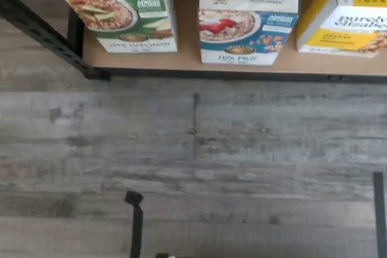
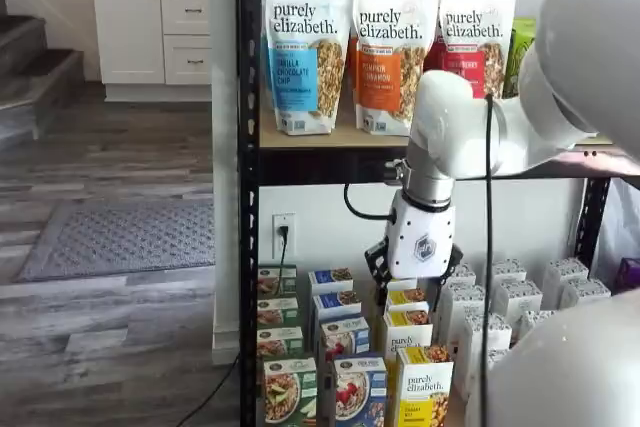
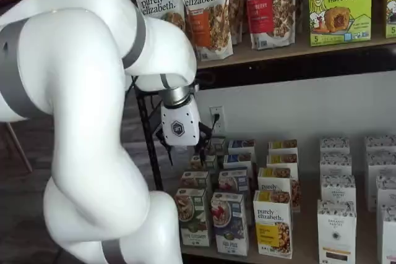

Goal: Pick up the blue and white box that is on the bottom shelf, the second box from the left

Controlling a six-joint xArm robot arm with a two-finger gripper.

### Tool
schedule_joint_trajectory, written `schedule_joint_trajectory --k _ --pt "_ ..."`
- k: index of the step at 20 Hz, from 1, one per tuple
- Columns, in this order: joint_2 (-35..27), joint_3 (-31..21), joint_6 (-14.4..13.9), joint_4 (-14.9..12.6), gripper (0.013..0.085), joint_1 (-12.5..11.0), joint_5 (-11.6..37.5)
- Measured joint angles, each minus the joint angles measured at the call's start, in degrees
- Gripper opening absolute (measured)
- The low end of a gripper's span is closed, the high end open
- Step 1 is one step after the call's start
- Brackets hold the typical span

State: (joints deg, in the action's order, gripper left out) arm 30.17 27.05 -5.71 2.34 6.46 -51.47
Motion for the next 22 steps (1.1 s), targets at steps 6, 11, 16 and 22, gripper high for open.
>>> schedule_joint_trajectory --k 6,11,16,22 --pt "-3.09 -0.14 -0.34 0.22 0.085 0.62 3.66" --pt "-5.49 -0.31 -0.94 0.41 0.085 1.55 7.42" --pt "-8.26 -0.44 -0.49 1.44 0.085 2.06 11.69" --pt "-12.63 0.58 1.28 2.38 0.085 1.2 15.15"
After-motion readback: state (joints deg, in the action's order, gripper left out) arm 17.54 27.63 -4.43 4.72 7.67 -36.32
